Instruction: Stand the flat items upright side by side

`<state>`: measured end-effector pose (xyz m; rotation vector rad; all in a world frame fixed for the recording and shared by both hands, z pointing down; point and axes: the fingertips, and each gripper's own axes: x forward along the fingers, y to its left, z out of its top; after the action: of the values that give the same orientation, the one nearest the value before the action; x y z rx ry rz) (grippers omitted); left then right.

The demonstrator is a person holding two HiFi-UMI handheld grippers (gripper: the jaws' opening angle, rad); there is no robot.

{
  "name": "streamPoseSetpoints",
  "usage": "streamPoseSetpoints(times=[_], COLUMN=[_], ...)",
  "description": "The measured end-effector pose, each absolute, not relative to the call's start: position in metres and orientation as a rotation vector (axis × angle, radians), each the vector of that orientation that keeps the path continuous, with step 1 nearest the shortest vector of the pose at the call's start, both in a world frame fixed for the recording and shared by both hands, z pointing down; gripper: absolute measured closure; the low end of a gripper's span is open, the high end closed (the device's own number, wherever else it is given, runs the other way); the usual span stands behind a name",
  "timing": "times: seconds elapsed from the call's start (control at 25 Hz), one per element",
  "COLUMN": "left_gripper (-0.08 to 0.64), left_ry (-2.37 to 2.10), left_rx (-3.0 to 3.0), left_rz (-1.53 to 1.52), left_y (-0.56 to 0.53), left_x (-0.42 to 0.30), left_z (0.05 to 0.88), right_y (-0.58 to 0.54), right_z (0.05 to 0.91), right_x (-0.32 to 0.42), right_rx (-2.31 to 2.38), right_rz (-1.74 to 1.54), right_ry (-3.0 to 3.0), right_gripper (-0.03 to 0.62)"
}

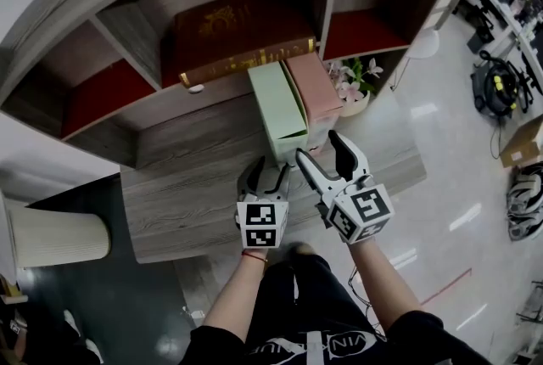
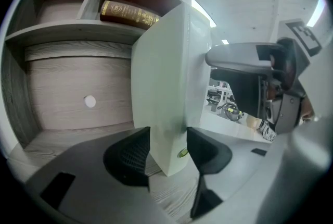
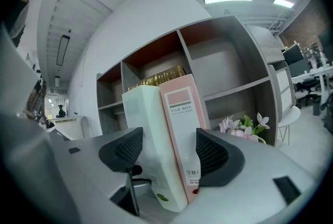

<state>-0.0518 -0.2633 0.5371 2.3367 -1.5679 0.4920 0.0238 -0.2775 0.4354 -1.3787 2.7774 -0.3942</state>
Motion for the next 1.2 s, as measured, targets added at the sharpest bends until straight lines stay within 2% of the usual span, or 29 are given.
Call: streamPoseSetpoints(times=[1.2], left_gripper=[0.339], left_ry=[-1.657], left_rx=[2.231], left_rz=[0.422], left_y=[-0.280], left_x=[-0.057], left_z=[0.541], right_y=[-0.274], right_z=[0.449], right_x=[0.043], right_rx=[-1.426], right_rz=[-0.424], right_ry=[2.790], right_gripper=[0.288])
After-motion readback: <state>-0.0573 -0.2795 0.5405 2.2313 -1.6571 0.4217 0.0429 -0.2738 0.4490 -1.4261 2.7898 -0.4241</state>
